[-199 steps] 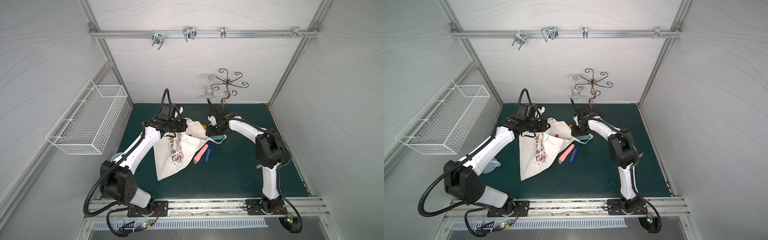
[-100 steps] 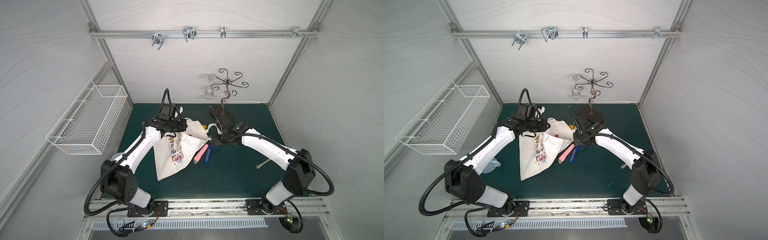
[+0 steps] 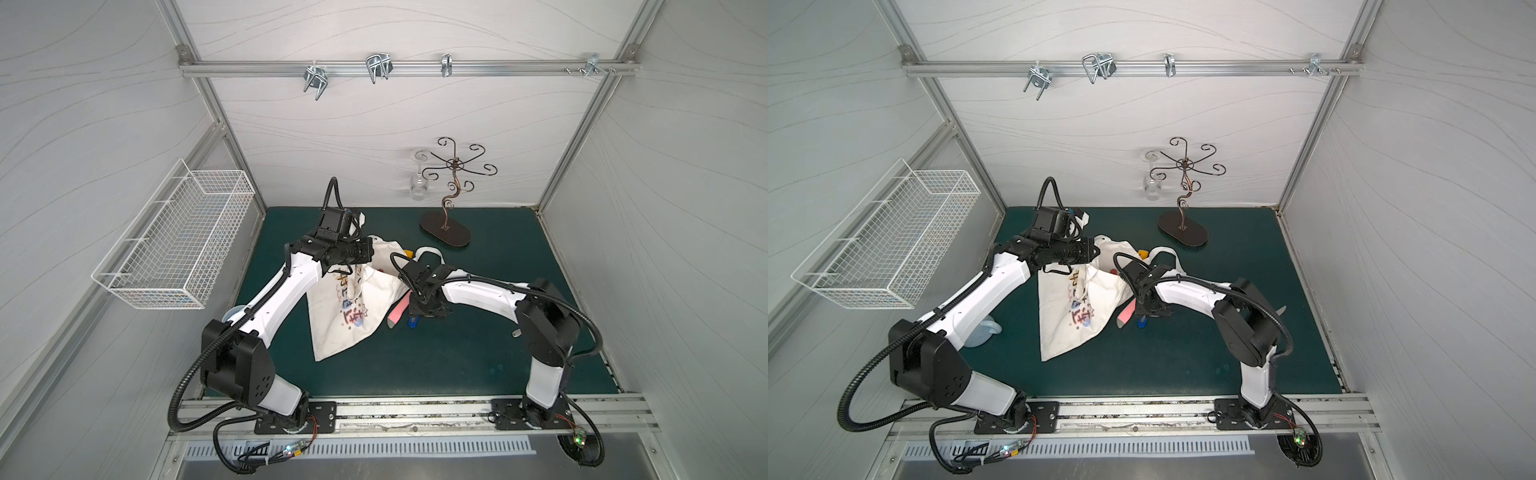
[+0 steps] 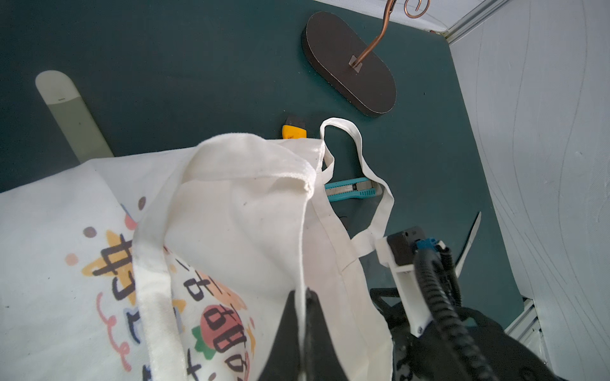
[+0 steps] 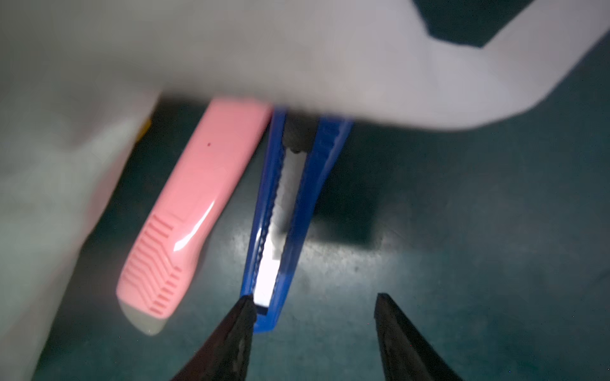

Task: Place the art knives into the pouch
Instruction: Pick up the utility knife at the center of the board.

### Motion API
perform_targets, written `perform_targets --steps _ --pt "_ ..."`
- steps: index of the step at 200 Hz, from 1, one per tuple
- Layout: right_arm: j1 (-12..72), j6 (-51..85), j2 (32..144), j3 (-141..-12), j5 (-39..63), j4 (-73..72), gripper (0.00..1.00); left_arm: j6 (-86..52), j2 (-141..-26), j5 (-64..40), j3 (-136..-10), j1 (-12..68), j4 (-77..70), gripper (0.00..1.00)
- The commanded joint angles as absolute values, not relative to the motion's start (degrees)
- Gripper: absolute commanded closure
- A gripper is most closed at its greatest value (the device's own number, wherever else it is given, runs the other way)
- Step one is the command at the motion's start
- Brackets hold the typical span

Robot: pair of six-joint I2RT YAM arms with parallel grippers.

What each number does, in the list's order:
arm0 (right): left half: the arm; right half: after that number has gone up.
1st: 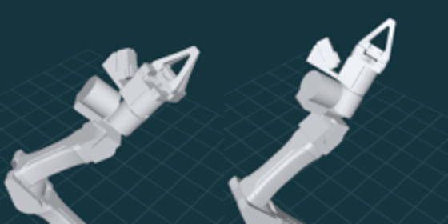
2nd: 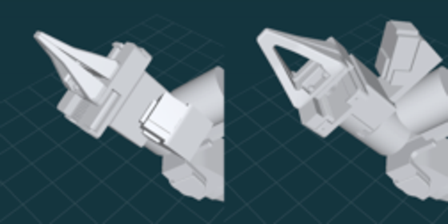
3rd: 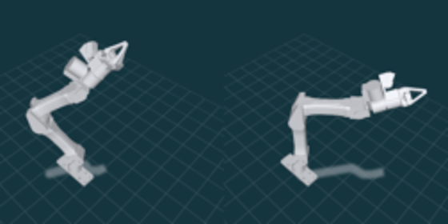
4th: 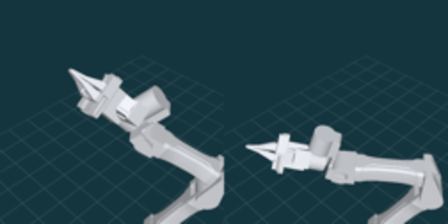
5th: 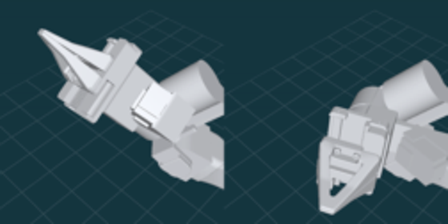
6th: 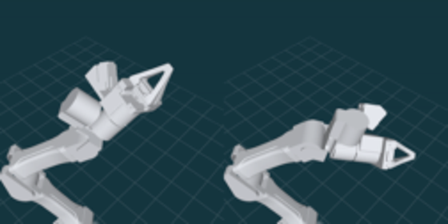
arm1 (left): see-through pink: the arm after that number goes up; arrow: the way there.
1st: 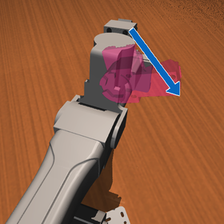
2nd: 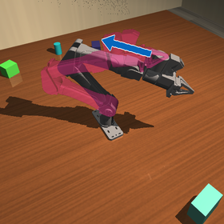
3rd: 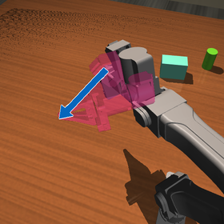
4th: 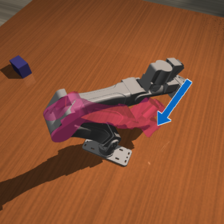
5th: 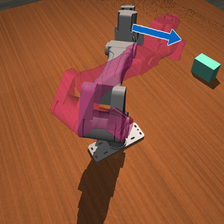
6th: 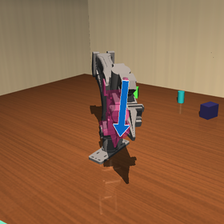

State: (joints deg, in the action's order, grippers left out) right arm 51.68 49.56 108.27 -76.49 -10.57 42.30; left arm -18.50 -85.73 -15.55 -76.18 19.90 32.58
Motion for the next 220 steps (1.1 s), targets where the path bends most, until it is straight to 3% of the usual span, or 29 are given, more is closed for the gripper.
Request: perform_targets --steps 1,184,220 --pt "51.6 51.5 110.4 -79.7 -12.0 42.7 0.40 -18.3 -84.2 -15.1 -77.8 20.0 29.9 1.00" --pt "48.4 47.8 118.4 -81.5 -10.0 40.8 0.44 -18.3 -84.6 -15.7 -77.6 20.0 29.6 1.00" --pt "48.4 47.3 120.2 -81.9 -10.2 42.2 0.51 -18.3 -84.6 -15.7 -77.6 20.0 29.6 1.00"
